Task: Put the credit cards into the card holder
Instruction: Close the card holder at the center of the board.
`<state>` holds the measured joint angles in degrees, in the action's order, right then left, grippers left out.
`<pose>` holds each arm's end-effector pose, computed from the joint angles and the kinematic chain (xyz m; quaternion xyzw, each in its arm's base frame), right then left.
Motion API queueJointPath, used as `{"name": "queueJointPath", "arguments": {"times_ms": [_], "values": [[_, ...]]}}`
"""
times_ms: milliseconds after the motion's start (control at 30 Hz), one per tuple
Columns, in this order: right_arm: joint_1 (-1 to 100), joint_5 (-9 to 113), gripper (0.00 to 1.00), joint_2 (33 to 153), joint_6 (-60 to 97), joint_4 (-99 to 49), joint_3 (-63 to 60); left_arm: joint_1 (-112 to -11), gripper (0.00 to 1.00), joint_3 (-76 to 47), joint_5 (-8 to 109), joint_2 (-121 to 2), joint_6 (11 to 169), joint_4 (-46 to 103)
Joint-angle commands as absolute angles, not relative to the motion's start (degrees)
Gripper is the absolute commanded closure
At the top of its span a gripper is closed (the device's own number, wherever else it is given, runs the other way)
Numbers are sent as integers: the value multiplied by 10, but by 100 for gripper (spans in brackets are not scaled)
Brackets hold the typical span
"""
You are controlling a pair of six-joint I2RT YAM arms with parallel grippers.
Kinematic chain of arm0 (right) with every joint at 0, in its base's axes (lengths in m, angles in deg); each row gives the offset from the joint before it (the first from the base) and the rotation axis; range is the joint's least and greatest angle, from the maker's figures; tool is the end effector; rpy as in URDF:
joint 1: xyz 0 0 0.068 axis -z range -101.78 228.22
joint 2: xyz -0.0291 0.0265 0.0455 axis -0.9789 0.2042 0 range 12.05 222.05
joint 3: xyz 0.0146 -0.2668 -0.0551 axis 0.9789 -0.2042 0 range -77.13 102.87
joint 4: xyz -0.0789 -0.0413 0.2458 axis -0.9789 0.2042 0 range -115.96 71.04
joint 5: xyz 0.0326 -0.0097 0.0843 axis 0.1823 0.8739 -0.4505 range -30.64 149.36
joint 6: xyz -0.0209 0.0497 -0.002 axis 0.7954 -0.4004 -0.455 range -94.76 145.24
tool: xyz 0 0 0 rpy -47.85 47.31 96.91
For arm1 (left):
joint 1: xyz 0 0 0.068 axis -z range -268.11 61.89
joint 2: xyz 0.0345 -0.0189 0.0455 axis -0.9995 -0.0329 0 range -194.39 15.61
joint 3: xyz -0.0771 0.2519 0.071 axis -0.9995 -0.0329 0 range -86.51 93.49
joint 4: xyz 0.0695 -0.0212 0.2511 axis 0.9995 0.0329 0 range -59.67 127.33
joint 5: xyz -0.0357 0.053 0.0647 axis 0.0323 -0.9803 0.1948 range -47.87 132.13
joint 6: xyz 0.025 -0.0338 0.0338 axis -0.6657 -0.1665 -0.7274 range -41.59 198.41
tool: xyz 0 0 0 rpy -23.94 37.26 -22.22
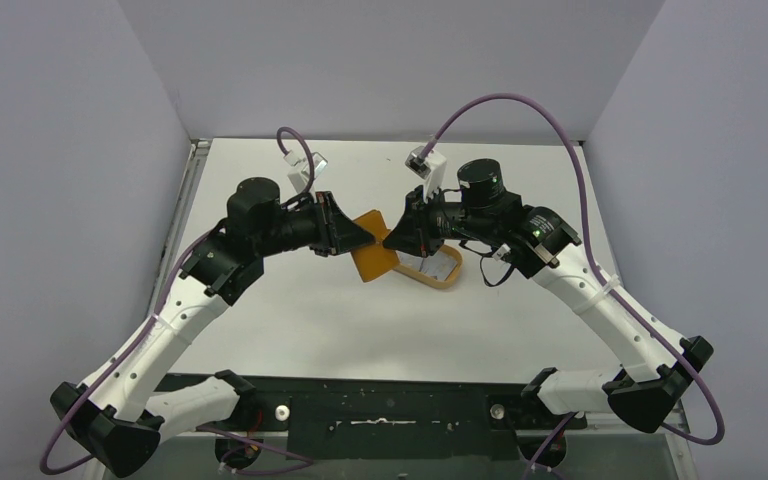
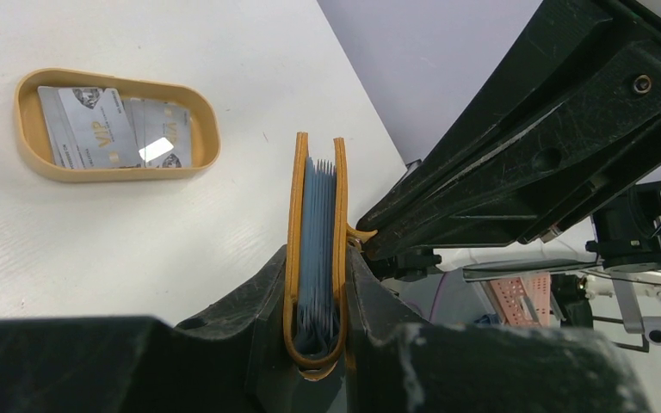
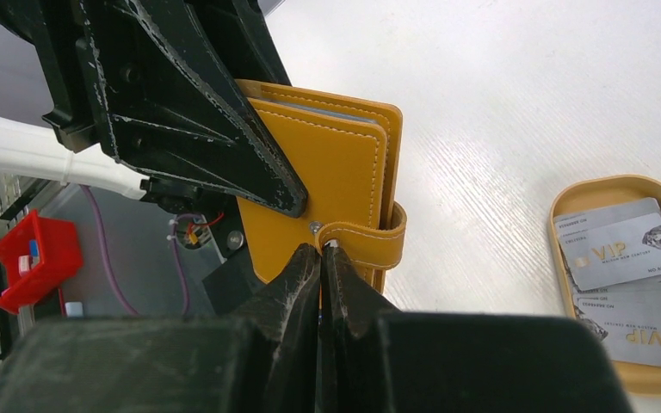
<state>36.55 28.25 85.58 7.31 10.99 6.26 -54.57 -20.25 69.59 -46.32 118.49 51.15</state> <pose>0.1889 0.1927 0.4202 -0.3060 0.7754 0.4483 0.3226 0.1882 -0.1446 0.3948 0.0975 0.7851 -0.5006 0.3515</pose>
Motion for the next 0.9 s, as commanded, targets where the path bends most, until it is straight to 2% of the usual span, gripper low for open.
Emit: {"name": "queueJointPath", "arguments": {"times_ms": [0,867], "values": [[367,277,100,846,76,88,61,-546,100,-188,722,-448,1203,451],[356,248,100,859,69,78,64,-546,100,-179,726,-465,1205,448]]}}
